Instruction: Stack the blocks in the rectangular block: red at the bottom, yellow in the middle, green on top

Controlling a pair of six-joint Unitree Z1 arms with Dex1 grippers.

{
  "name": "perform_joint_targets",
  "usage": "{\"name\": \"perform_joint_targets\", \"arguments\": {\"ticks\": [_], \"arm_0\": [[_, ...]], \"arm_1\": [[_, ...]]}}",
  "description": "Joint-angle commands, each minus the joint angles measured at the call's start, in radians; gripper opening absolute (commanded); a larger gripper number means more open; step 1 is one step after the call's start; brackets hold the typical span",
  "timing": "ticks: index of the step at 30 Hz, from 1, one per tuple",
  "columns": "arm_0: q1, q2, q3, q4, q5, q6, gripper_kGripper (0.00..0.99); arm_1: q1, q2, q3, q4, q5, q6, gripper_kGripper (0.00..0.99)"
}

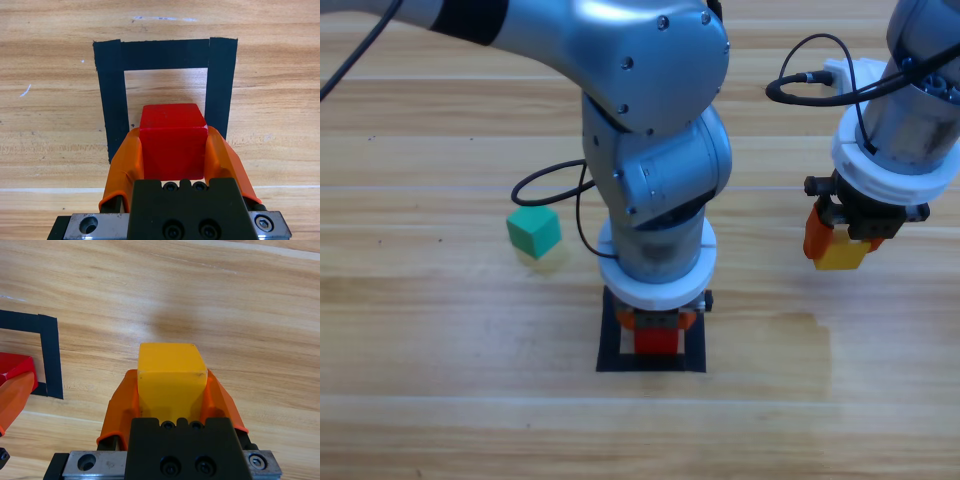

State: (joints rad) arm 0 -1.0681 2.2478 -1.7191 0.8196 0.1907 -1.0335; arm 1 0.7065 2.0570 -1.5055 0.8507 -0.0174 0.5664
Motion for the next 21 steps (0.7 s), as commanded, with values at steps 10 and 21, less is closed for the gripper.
{"name": "perform_joint_targets", "arguments": {"ticks": [10,21], "arm_0": [[-0.015,0.056,0.009,-0.024,0.012,0.021,0.067],[-0.013,0.055,0.032,-0.028,0.015,0.027,0.164]], "arm_1": [[-0.022,-0.014,0.028,-0.038,0.011,-0.005,0.000],[-0.022,-0.005,0.031,-0.047,0.036,-0.006,0.000]]}}
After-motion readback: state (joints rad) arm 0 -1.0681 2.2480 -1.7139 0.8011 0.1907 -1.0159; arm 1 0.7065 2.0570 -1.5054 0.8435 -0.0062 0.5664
